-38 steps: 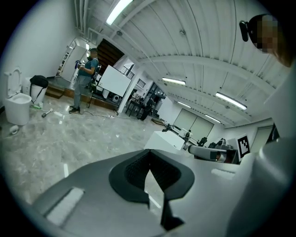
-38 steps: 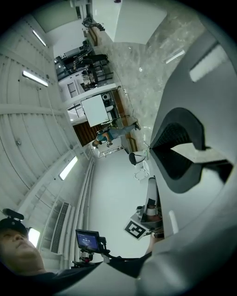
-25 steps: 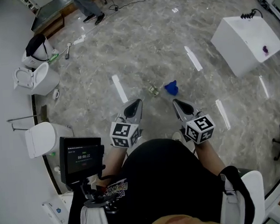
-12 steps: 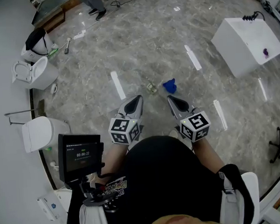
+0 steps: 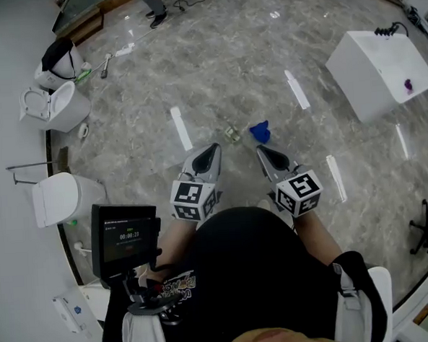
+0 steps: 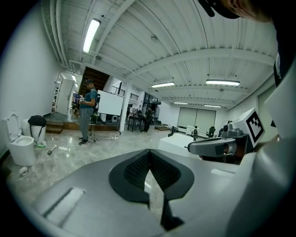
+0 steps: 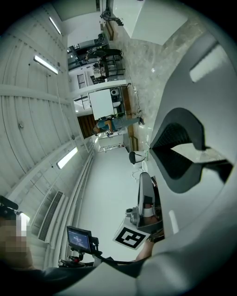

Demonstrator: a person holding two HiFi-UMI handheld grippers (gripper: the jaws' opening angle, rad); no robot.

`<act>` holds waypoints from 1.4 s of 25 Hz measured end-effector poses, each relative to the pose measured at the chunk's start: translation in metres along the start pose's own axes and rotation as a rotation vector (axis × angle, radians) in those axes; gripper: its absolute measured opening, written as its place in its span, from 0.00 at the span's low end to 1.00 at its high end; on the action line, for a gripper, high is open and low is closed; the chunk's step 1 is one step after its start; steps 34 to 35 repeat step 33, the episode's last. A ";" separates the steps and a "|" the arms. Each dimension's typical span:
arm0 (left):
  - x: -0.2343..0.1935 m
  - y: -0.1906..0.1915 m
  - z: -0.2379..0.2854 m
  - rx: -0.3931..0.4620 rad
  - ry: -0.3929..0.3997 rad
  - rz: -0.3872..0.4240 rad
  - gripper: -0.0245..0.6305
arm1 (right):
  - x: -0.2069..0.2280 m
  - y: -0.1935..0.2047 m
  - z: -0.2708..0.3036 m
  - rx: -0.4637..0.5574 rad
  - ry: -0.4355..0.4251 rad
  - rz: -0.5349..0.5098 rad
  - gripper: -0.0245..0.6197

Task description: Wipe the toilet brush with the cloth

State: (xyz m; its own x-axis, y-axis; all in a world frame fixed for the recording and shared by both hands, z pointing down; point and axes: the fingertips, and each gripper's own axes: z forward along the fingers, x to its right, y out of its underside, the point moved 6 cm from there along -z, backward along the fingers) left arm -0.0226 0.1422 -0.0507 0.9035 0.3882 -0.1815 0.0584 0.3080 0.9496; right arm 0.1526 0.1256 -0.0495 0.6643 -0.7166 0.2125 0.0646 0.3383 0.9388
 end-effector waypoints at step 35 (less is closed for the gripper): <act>0.005 0.009 0.000 -0.028 0.031 0.002 0.06 | -0.009 0.000 0.010 -0.005 -0.041 -0.026 0.04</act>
